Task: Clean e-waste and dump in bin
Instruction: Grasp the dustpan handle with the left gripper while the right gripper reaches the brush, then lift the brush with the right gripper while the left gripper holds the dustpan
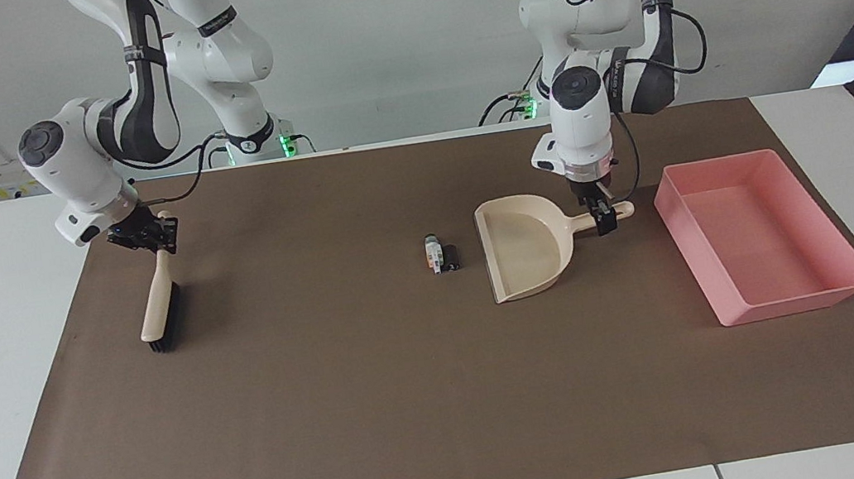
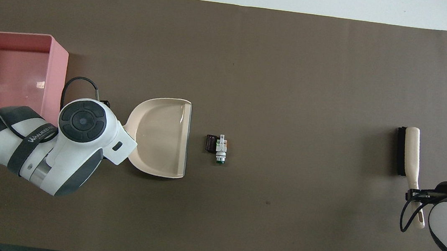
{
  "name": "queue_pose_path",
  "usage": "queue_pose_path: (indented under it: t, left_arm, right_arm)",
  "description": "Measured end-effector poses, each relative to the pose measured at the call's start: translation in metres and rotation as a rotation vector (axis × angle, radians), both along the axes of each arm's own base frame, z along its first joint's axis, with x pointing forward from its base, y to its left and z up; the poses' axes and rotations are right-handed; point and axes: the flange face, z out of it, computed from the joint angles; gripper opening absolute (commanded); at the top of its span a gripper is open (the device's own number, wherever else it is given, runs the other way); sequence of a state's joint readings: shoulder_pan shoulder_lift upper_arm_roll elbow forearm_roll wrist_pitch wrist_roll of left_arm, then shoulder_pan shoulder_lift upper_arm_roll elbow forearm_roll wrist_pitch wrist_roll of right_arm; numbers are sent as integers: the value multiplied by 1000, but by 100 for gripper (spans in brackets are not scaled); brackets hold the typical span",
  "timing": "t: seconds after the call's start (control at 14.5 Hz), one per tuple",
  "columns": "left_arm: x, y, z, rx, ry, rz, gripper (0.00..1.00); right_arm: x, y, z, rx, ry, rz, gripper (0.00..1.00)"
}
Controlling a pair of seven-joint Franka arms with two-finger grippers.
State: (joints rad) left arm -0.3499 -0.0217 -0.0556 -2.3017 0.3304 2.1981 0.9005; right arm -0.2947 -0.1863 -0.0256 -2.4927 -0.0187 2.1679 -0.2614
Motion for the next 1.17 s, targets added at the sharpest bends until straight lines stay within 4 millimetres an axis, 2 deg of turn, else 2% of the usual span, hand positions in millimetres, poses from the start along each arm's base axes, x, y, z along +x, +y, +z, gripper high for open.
queue_pose_path:
  t: [0.14, 0.28, 0.41, 0.55, 0.62, 0.69, 0.76, 0.89, 1.17]
  left_arm:
    - [-3, -7, -3, 1, 1, -1, 75]
    - [-5, -10, -6, 3, 4, -2, 59]
    - [-5, -11, -6, 3, 2, 0, 27]
    - [-5, -11, -6, 3, 2, 0, 13]
    - [-5, -11, -7, 4, 2, 2, 6]
    - [-5, -11, -7, 4, 1, 5, 1]
    - [-5, -10, -7, 5, 2, 7, 1]
    - [-4, -8, -5, 11, 6, 13, 0]
    - [7, -9, 23, 72, 52, 45, 0]
  right_arm:
    - [8, 8, 13, 2, 18, 10, 0]
    - [24, 35, 35, -5, 25, 28, 0]
    - [39, 84, 63, -22, 39, 24, 0]
    - [44, 149, 84, -48, 42, 21, 0]
    - [42, 183, 87, -61, 41, 22, 0]
    - [37, 214, 87, -72, 41, 33, 0]
    - [32, 239, 86, -80, 45, 58, 0]
    - [20, 277, 80, -92, 55, 110, 0]
    - [0, 360, 50, -122, 42, 135, 0]
